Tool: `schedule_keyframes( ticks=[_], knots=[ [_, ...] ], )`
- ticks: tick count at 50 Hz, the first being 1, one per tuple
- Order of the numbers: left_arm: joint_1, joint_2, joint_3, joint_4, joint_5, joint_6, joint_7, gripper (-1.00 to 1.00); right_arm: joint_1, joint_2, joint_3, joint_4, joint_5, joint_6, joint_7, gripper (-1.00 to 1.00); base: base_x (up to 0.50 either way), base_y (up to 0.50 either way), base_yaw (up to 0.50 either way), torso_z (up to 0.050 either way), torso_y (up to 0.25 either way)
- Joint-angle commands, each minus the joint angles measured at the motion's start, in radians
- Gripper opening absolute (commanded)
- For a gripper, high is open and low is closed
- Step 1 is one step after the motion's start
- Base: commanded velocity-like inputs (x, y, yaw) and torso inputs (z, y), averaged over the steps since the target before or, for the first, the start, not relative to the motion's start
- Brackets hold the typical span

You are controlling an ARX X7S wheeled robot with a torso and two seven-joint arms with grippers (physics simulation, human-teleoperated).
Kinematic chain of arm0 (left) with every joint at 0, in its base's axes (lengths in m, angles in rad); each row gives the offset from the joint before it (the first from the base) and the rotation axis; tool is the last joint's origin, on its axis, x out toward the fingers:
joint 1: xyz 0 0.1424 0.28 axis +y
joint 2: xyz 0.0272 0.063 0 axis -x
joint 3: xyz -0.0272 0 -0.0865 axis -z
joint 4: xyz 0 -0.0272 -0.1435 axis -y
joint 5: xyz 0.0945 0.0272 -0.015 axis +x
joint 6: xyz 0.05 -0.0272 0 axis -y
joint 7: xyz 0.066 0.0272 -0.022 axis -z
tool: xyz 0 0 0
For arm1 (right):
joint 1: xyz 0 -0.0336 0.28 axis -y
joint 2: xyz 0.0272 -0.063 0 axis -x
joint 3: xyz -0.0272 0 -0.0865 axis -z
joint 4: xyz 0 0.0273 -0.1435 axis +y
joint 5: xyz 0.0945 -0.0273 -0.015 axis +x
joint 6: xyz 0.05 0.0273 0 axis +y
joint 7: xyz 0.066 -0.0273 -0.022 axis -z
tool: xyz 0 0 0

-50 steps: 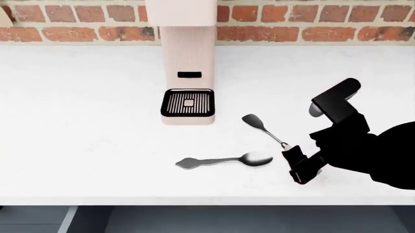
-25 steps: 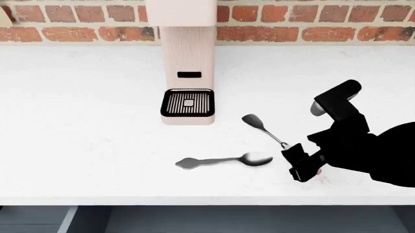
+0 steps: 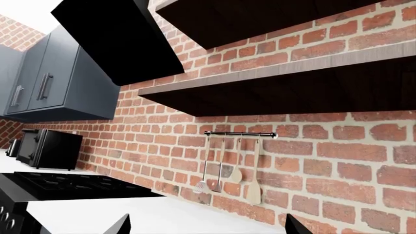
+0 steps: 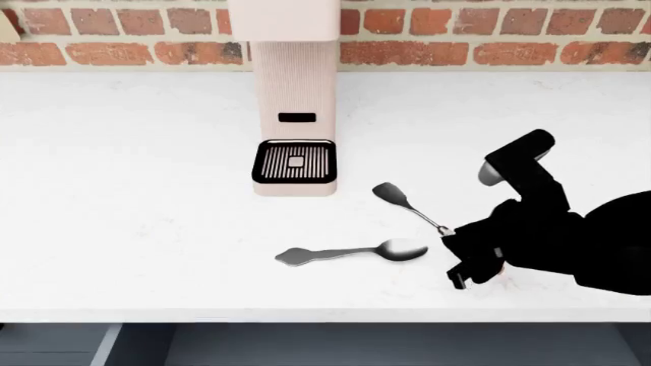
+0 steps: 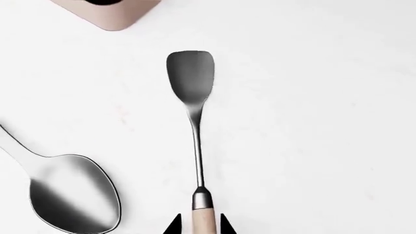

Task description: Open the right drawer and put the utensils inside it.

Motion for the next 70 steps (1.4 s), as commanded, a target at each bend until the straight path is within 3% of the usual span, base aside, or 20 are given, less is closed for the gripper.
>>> schedule_keyframes(
  ticks=[1,25,49,57,70],
  knots=[
    [-0.001,-0.004,0.005,-0.001,0.002,-0.001,-0.003,1.00,-0.078,-0.013,-0.103,0.014,-0.107,0.032,0.082,-1.00,0.00,0.00,0.00,0.000,0.000],
    [0.001,0.000,-0.005,0.001,-0.004,0.000,0.001,1.00,-0.045,0.001,-0.090,0.007,-0.104,0.052,0.165,-1.00,0.00,0.00,0.00,-0.003,0.000],
    [0.002,-0.004,0.005,0.001,0.001,0.002,-0.005,1.00,0.098,0.123,0.039,-0.141,0.070,0.100,0.270,-1.00,0.00,0.00,0.00,0.000,0.000],
    [0.003,-0.009,0.011,0.001,0.007,0.001,-0.011,1.00,0.083,0.201,0.086,-0.221,0.092,0.044,0.251,-1.00,0.00,0.00,0.00,0.000,0.000],
    [-0.001,0.004,-0.003,-0.002,-0.007,0.001,0.003,1.00,0.121,0.344,0.098,-0.388,-0.086,0.026,0.147,-1.00,0.00,0.00,0.00,0.000,0.000]
  ],
)
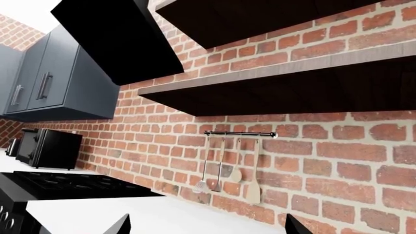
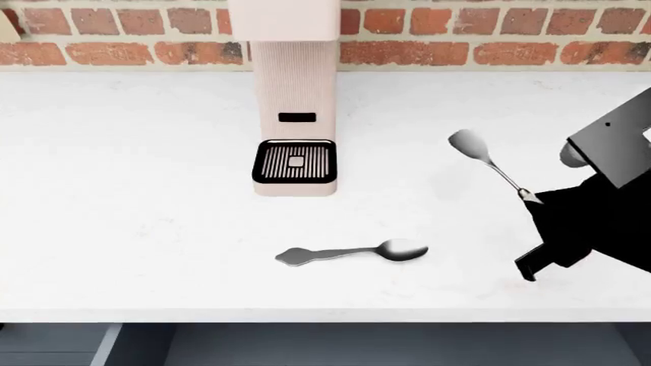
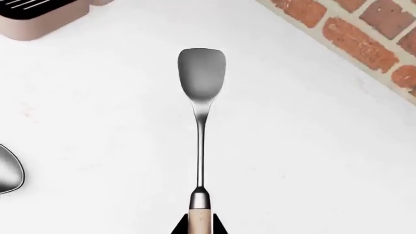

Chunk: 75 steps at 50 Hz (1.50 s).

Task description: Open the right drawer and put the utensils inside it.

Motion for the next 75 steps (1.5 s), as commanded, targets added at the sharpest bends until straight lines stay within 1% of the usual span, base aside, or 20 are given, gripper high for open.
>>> schedule_keyframes(
  ticks=[1,8,14,17,22,25,30,37,41,48,68,75],
  knots=[
    [-0.004,0.008,-0.009,-0.002,-0.009,-0.001,0.009,1.00,0.043,0.123,0.026,-0.128,-0.125,-0.016,-0.072,-1.00,0.00,0.00,0.00,0.000,0.000],
    [-0.008,0.002,0.002,-0.002,-0.003,-0.004,0.003,1.00,0.086,0.205,0.035,-0.198,-0.200,-0.010,-0.178,-1.00,0.00,0.00,0.00,0.000,0.000],
    [-0.005,-0.002,0.006,0.000,-0.001,0.001,-0.002,1.00,0.214,0.189,0.030,-0.261,-0.267,0.116,-0.325,-1.00,0.00,0.00,0.00,0.000,0.000],
    [-0.004,-0.004,0.007,-0.001,-0.001,0.002,-0.003,1.00,0.281,0.187,0.010,-0.316,-0.310,0.163,-0.426,-1.00,0.00,0.00,0.00,0.000,0.000],
    [-0.002,-0.003,0.007,0.000,-0.002,0.005,-0.002,1.00,0.312,0.225,-0.058,-0.419,-0.474,0.095,-0.584,-1.00,0.00,0.00,0.00,0.000,0.000],
    [0.001,-0.004,0.009,0.001,0.000,0.007,-0.005,1.00,0.302,0.251,-0.077,-0.449,-0.525,0.031,-0.627,-1.00,0.00,0.00,0.00,0.000,0.000],
    [0.001,-0.002,0.006,0.001,-0.003,0.008,-0.001,1.00,0.260,0.292,-0.081,-0.477,-0.500,-0.088,-0.619,-1.00,0.00,0.00,0.00,0.000,0.000],
    [0.000,0.001,0.005,0.000,-0.004,0.008,0.003,1.00,0.184,0.363,-0.123,-0.507,-0.568,-0.314,-0.620,-1.00,0.00,0.00,0.00,0.000,0.000],
    [-0.003,0.005,0.002,-0.002,-0.007,0.006,0.007,1.00,0.160,0.375,-0.138,-0.512,-0.564,-0.382,-0.611,-1.00,0.00,0.00,0.00,0.000,0.000],
    [-0.002,0.011,-0.007,-0.001,-0.015,0.009,0.013,1.00,0.160,0.342,-0.132,-0.533,-0.529,-0.426,-0.604,-1.00,0.00,0.00,0.00,0.000,0.000],
    [-0.002,0.009,-0.011,-0.001,-0.017,0.007,0.013,1.00,0.131,0.293,-0.135,-0.584,-0.465,-0.523,-0.566,-1.00,0.00,0.00,0.00,0.000,0.000],
    [-0.004,0.013,-0.014,-0.001,-0.019,0.007,0.017,1.00,0.146,0.240,-0.131,-0.620,-0.440,-0.507,-0.560,-1.00,0.00,0.00,0.00,0.000,0.000]
  ],
)
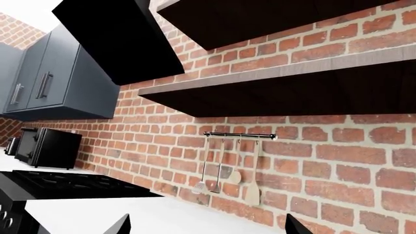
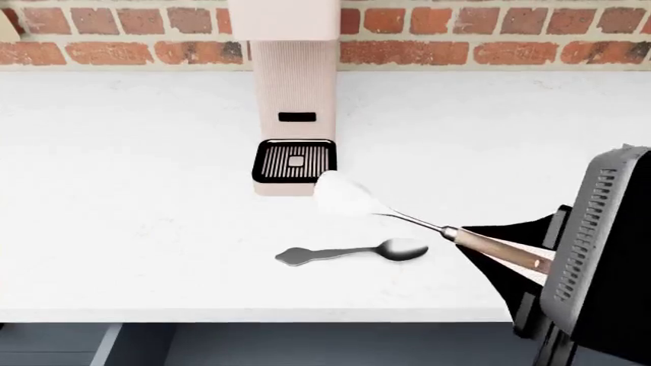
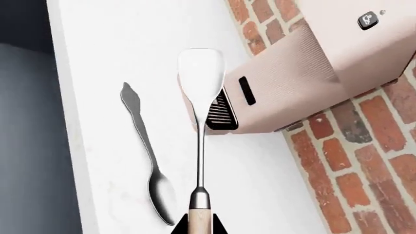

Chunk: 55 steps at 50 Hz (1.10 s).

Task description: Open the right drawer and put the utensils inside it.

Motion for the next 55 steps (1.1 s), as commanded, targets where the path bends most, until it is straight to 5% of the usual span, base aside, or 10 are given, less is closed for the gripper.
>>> schedule_keyframes(
  ticks=[1,11,26,55],
  knots=[
    [0.000,0.003,-0.004,0.000,-0.004,0.001,0.004,1.00,0.045,-0.060,0.007,-0.048,0.014,-0.020,0.017,-1.00,0.00,0.00,0.00,0.000,0.015],
    [-0.002,0.013,-0.015,-0.002,-0.013,0.002,0.015,1.00,0.208,-0.082,-0.198,-0.064,0.020,-0.075,0.037,-1.00,0.00,0.00,0.00,0.000,0.000],
    [-0.003,0.013,-0.015,-0.001,-0.011,0.000,0.015,1.00,0.784,-0.185,-1.028,-0.064,-0.013,-0.321,0.210,-1.00,0.00,0.00,0.00,0.000,0.000],
    [-0.008,0.014,-0.017,-0.005,-0.014,-0.004,0.020,1.00,0.919,-0.368,-1.393,-0.035,-0.027,-0.549,0.361,-1.00,0.00,0.00,0.00,0.000,0.000]
  ],
)
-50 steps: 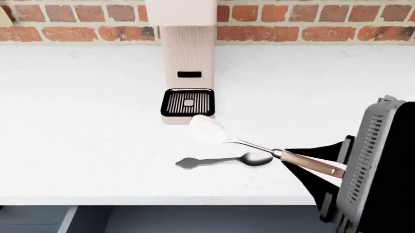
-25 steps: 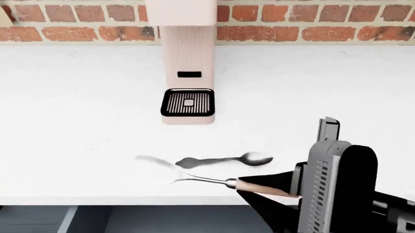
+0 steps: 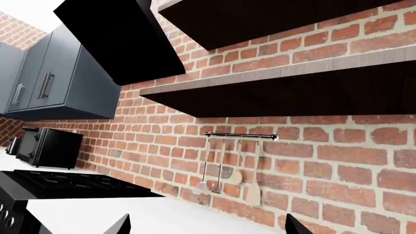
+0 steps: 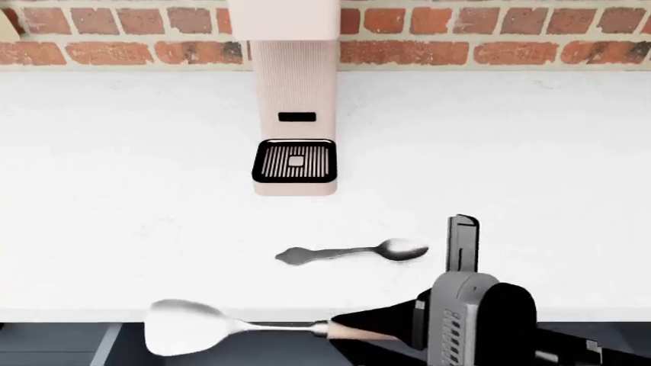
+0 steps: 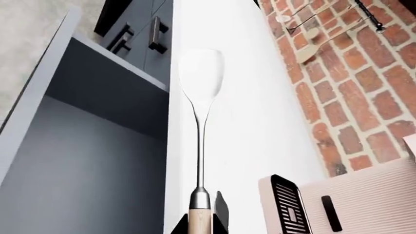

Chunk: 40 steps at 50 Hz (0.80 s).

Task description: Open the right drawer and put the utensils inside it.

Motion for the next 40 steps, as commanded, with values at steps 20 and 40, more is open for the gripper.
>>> schedule_keyframes(
  ticks=[20,40],
  knots=[
    [-0.004,-0.002,0.005,-0.002,0.003,-0.004,-0.004,1.00,-0.119,-0.192,-0.116,0.179,0.113,-0.108,0.075,-1.00,0.00,0.00,0.00,0.000,0.000],
    [-0.009,0.007,-0.005,-0.007,-0.005,-0.004,0.009,1.00,-0.203,-0.258,-0.133,0.153,0.072,-0.090,0.103,-1.00,0.00,0.00,0.00,0.000,0.000]
  ],
)
